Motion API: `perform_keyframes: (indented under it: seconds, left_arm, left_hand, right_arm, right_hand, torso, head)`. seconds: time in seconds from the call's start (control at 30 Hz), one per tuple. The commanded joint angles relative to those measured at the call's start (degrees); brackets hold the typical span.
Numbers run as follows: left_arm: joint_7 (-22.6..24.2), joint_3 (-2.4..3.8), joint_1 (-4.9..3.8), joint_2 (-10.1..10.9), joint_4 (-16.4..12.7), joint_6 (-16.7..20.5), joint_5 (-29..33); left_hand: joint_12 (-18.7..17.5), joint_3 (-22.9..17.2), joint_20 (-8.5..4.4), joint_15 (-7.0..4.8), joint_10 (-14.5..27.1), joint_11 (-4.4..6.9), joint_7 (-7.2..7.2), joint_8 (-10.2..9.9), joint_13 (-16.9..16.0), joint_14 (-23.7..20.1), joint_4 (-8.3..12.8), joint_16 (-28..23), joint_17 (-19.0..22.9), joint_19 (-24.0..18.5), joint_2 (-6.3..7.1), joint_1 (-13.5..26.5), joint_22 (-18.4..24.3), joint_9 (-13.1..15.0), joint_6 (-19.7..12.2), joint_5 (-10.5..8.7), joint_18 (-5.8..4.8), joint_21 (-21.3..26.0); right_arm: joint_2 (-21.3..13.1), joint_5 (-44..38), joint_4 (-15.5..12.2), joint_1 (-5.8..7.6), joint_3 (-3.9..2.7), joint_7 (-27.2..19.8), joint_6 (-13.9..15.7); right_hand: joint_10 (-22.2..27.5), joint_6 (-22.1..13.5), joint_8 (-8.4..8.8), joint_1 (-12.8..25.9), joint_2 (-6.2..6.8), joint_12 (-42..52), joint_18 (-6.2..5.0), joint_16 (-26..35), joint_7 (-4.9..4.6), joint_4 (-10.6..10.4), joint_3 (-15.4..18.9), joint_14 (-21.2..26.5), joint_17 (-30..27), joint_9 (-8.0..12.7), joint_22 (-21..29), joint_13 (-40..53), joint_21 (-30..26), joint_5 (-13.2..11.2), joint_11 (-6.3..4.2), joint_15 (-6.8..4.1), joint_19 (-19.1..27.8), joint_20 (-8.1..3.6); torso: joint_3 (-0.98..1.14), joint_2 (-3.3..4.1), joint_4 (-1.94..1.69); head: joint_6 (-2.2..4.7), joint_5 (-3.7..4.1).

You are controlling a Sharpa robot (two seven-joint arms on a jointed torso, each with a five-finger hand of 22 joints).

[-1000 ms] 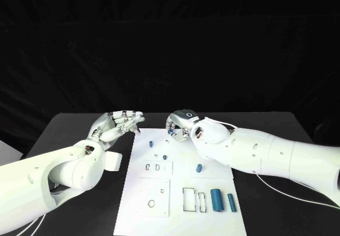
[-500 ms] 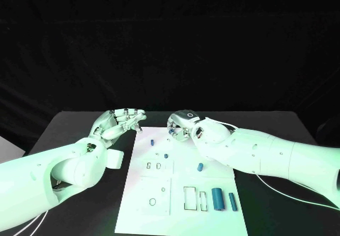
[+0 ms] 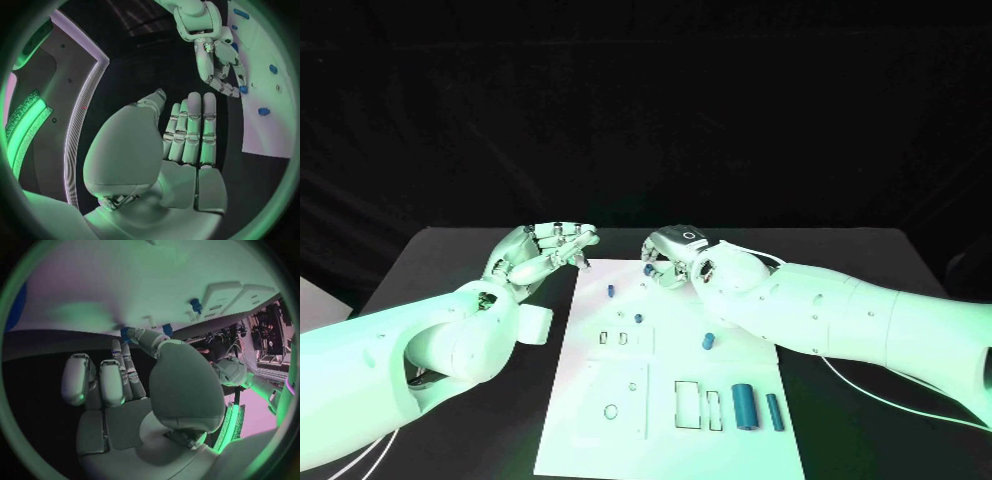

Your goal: Assemble the parts on the task board

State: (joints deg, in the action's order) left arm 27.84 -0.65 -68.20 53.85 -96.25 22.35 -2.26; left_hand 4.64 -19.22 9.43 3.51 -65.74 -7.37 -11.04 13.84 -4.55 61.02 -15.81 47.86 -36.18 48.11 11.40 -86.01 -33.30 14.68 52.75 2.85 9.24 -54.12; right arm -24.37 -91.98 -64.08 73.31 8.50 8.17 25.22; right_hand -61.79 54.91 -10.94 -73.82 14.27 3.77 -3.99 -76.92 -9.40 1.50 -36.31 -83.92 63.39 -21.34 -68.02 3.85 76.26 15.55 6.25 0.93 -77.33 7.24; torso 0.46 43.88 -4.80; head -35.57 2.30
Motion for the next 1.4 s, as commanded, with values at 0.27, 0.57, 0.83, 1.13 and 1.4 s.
perform_keyframes:
  seconds: [0.27,0.57,0.83,1.13,1.4]
  left_arm:
    - [0.24,0.05,-0.13,0.20,0.13,-0.95,0.28]
    - [0.32,0.05,-0.13,0.34,0.56,-1.00,0.44]
    - [0.39,0.04,-0.12,0.33,0.99,-1.12,0.51]
    - [0.51,0.03,-0.10,0.07,1.45,-1.38,0.54]
    - [0.55,0.03,-0.09,-0.08,1.65,-1.47,0.55]
  left_hand:
    - [-0.41,-0.31,0.06,0.03,0.06,0.02,0.19,-0.39,-0.05,-0.56,0.02,0.43,-0.06,-0.56,-0.06,0.30,-0.17,0.10,-0.20,-0.02,1.09,-0.53]
    - [-0.41,-0.31,0.06,0.03,0.06,0.02,0.19,-0.39,-0.05,-0.56,0.02,0.43,-0.06,-0.56,-0.06,0.30,-0.17,0.10,-0.20,-0.02,1.09,-0.53]
    - [-0.43,-0.36,0.07,0.04,0.10,0.02,0.19,-0.41,-0.05,-0.60,0.06,0.48,-0.06,-0.64,-0.07,0.27,-0.24,0.11,-0.24,-0.02,1.09,-0.62]
    - [-0.42,-0.42,0.08,0.03,0.09,0.03,0.22,-0.41,-0.06,-0.63,0.10,0.53,-0.06,-0.71,-0.07,0.21,-0.31,0.13,-0.23,-0.02,1.09,-0.71]
    - [-0.42,-0.42,0.08,0.03,0.09,0.03,0.22,-0.41,-0.06,-0.63,0.10,0.53,-0.06,-0.71,-0.07,0.21,-0.31,0.13,-0.23,-0.02,1.09,-0.71]
  right_arm:
    - [-2.16,0.81,-1.95,0.07,-0.02,-0.23,2.11]
    - [-10.18,4.37,-10.94,1.00,-0.58,-0.37,3.23]
    - [-19.67,10.27,-20.44,2.04,-1.32,-0.62,1.89]
    - [-25.22,11.86,-23.71,2.24,-1.51,-0.18,-0.56]
    - [-25.13,10.52,-20.77,2.26,-1.52,1.30,-3.97]
  right_hand:
    - [1.87,-1.15,1.05,-0.40,0.75,-0.17,-1.28,0.72,0.37,-0.14,2.96,-0.49,-1.44,0.13,2.19,0.20,-1.96,-0.21,0.07,0.45,0.94,0.06]
    - [-0.77,-0.52,1.16,-0.75,0.35,0.60,-0.81,0.00,0.34,-0.60,3.64,-0.90,-0.36,0.02,0.02,0.80,-0.75,-0.08,-0.34,0.16,-0.65,-0.21]
    - [-6.13,0.70,1.20,0.04,0.99,1.24,0.23,-2.45,0.06,-1.69,1.98,-1.94,3.11,-0.29,-4.96,1.46,2.49,-0.16,-0.82,-0.18,-3.57,-0.53]
    - [-10.58,1.30,1.34,0.45,1.96,1.94,0.70,-3.61,0.22,-2.17,1.86,-2.21,4.54,-0.65,-7.35,2.68,4.00,-2.52,-1.56,-0.81,-4.76,-1.06]
    - [-7.45,-2.30,3.91,2.32,2.17,0.04,0.45,-3.82,-0.02,-2.50,9.80,-1.88,4.02,-0.16,-6.52,3.04,3.12,-1.73,-0.85,-0.16,-4.03,-0.44]
  torso:
    - [0.05,-0.04,0.26]
    - [0.08,-0.23,0.64]
    - [0.14,-0.71,1.29]
    - [0.30,-1.09,1.62]
    - [0.31,-1.12,1.65]
  head:
    - [-0.03,-0.28]
    - [0.31,0.04]
    - [0.23,0.08]
    - [0.05,0.28]
    - [-0.05,0.30]
